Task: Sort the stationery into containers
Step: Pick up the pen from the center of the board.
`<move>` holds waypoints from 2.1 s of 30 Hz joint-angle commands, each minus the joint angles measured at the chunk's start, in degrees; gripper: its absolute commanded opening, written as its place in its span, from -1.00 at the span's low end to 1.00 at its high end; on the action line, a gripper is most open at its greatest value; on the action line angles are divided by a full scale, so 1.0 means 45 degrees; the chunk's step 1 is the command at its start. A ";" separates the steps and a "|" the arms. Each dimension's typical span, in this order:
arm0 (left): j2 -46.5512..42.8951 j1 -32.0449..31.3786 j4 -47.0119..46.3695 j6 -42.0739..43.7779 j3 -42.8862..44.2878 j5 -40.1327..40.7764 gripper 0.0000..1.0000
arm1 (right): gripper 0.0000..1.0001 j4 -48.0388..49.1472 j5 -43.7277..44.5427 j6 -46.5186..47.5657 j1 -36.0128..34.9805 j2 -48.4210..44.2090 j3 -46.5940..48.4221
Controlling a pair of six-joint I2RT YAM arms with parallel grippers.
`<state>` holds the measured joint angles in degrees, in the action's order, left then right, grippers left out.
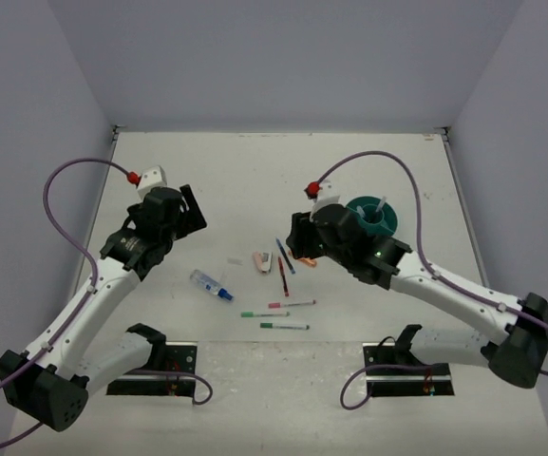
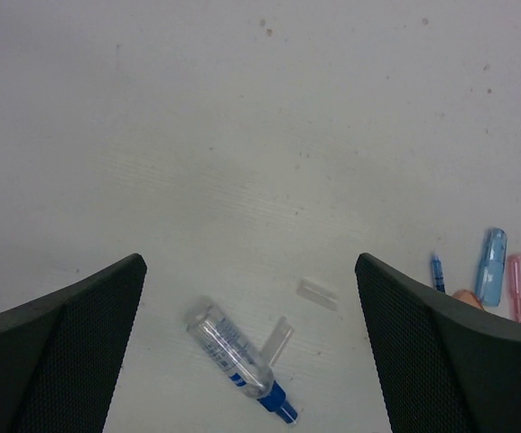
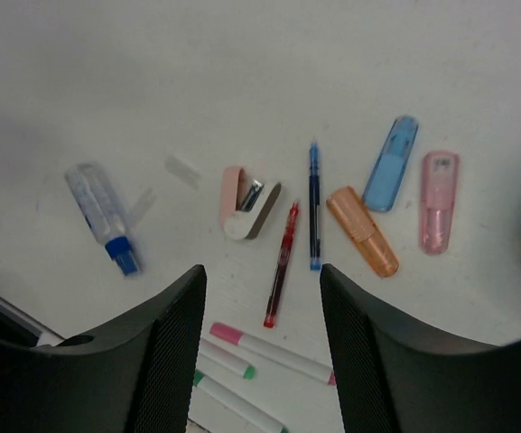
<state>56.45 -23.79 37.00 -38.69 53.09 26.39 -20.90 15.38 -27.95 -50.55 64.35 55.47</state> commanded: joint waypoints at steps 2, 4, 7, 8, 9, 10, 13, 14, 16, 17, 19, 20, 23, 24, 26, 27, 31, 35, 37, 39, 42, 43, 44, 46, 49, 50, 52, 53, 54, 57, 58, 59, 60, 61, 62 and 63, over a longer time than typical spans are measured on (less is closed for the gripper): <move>-0.0479 0.0130 -0.0454 0.1329 -0.0703 -0.1604 1.00 | -0.06 -0.1371 -0.0158 -0.1602 -0.0825 0.2715 0.0815; -0.0622 0.0130 -0.0155 0.1744 -0.0809 -0.1567 1.00 | -0.19 -0.1421 -0.0088 -0.1707 -0.0985 0.3817 0.1216; -0.0870 0.0108 0.0243 0.2474 -0.0946 -0.1909 1.00 | -0.25 -0.2021 0.0264 -0.1549 -0.1023 0.5414 0.2148; -0.0973 0.0078 0.0332 0.2498 -0.0906 -0.1988 1.00 | -0.28 -0.2168 0.0274 -0.1441 -0.1032 0.5840 0.2497; -0.1066 0.0055 0.0367 0.2555 -0.0848 -0.2115 1.00 | -0.32 -0.2307 0.0274 -0.1325 -0.1032 0.6280 0.2753; -0.1208 0.0065 0.0230 0.2667 -0.0840 -0.2637 1.00 | -0.36 -0.2365 0.0300 -0.1180 -0.1019 0.6729 0.3009; -0.1534 0.0069 -0.0375 0.2991 -0.1364 -0.3197 1.00 | -0.41 -0.2670 0.0188 -0.1110 -0.0994 0.7720 0.3547; -0.1599 0.0071 -0.0623 0.2932 -0.1599 -0.3117 1.00 | -0.42 -0.2730 0.0105 -0.1185 -0.0993 0.7882 0.3642; -0.1593 0.0071 -0.0854 0.2841 -0.1812 -0.3227 1.00 | -0.41 -0.2882 0.0145 -0.1566 -0.1010 0.8092 0.3691; -0.1536 0.0071 -0.0841 0.2871 -0.1766 -0.3399 1.00 | -0.41 -0.2893 0.0207 -0.1702 -0.0995 0.8152 0.3638; -0.1506 0.0055 -0.0816 0.2938 -0.1754 -0.3481 1.00 | -0.41 -0.2835 0.0124 -0.1881 -0.1012 0.8290 0.3426; -0.1540 0.0067 -0.0835 0.2903 -0.1773 -0.3418 1.00 | -0.40 -0.2819 0.0102 -0.1942 -0.1012 0.8344 0.3384; -0.1789 0.0071 -0.0947 0.2857 -0.1955 -0.3418 1.00 | -0.40 -0.2820 0.0002 -0.2051 -0.1008 0.8632 0.3287; -0.1863 0.0046 -0.0956 0.2844 -0.1985 -0.3398 1.00 | -0.40 -0.2803 -0.0130 -0.2075 -0.1012 0.8772 0.3279; -0.1971 -0.0054 -0.0956 0.2818 -0.1996 -0.3364 1.00 | -0.40 -0.2739 -0.0297 -0.2114 -0.0997 0.9017 0.3236; -0.2021 -0.0101 -0.0956 0.2815 -0.2014 -0.3364 1.00 | -0.40 -0.2679 -0.0445 -0.2131 -0.1010 0.9085 0.3218; -0.2044 -0.0448 -0.0912 0.2754 -0.2019 -0.3238 1.00 | -0.42 -0.2676 -0.0456 -0.2250 -0.0993 0.9450 0.3169; -0.2086 -0.0629 -0.0878 0.2714 -0.2017 -0.3124 1.00 | -0.48 -0.2528 -0.0713 -0.2335 -0.0993 0.9869 0.3167; -0.2146 -0.0733 -0.0862 0.2685 -0.2031 -0.3063 1.00 | -0.57 -0.2558 -0.0726 -0.2410 -0.0993 1.0058 0.3228; -0.2173 -0.0825 -0.0854 0.2657 -0.2027 -0.3028 1.00 | -0.69 -0.2656 -0.0681 -0.2474 -0.1008 1.0176 0.3259; -0.2157 -0.0908 -0.0839 0.2642 -0.2028 -0.3016 1.00 | -0.91 -0.2860 -0.0508 -0.2678 -0.0993 1.0153 0.3243; -0.2173 -0.0925 -0.0843 0.2644 -0.2012 -0.3041 1.00 | -0.98 -0.2903 -0.0505 -0.2697 -0.0995 1.0044 0.3261; -0.2173 -0.0925 -0.0873 0.2659 -0.2012 -0.3100 1.00 | -1.00 -0.2962 -0.0490 -0.2712 -0.1010 0.9970 0.3276; -0.2173 -0.0925 -0.0917 0.2733 -0.1992 -0.3289 1.00 | -1.00 -0.2972 -0.0507 -0.2679 -0.1032 0.9642 0.3279; -0.1882 -0.0925 -0.1197 0.3283 -0.1876 -0.4136 1.00 | -1.00 -0.3422 -0.0220 -0.2528 -0.1012 0.8197 0.3395; -0.1813 -0.0925 -0.1233 0.3357 -0.1783 -0.4417 1.00 | -1.00 -0.3540 -0.0138 -0.2473 -0.1012 0.7735 0.3396; -0.1036 -0.0925 -0.1249 0.4030 -0.1328 -0.5266 1.00 | -1.00 -0.3856 0.0111 -0.2323 -0.1012 0.5929 0.3328; -0.0597 -0.0925 -0.1126 0.4283 -0.1177 -0.5560 1.00 | -1.00 -0.3964 0.0193 -0.2277 -0.1012 0.5473 0.3233; -0.0118 -0.0925 -0.0956 0.4528 -0.1026 -0.5784 1.00 | -1.00 -0.4034 0.0236 -0.2225 -0.1012 0.5083 0.3106; 0.1462 -0.0964 -0.0332 0.4907 -0.0145 -0.5611 1.00 | -1.00 -0.3547 -0.0272 -0.1708 -0.1012 0.2887 0.2227; 0.1715 -0.1026 -0.0312 0.4970 -0.0008 -0.5503 1.00 | -1.00 -0.3369 -0.0425 -0.1516 -0.1012 0.2443 0.1974; 0.1957 -0.1120 -0.0311 0.5064 0.0128 -0.5397 1.00 | -1.00 -0.3169 -0.0655 -0.1295 -0.1012 0.2001 0.1712; 0.2350 -0.1327 -0.0374 0.5412 0.0172 -0.5313 1.00 | -1.00 -0.2956 -0.0718 -0.1110 -0.0996 0.1364 0.1330; 0.2622 -0.1514 -0.0389 0.5742 0.0254 -0.5220 1.00 | -1.00 -0.2836 -0.0675 -0.0872 -0.1008 0.0995 0.1108; 0.2840 -0.1688 -0.0343 0.5805 0.0273 -0.5061 1.00 | -1.00 -0.2769 -0.0664 -0.0821 -0.0997 0.0734 0.0933; 0.3021 -0.1917 -0.0325 0.6489 0.0224 -0.4603 1.00 | -1.00 -0.2627 -0.0608 -0.0634 -0.0987 0.0433 0.0729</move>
<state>67.68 -29.54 34.98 -17.76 51.41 3.85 -33.91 13.47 -34.76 -54.76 69.23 63.19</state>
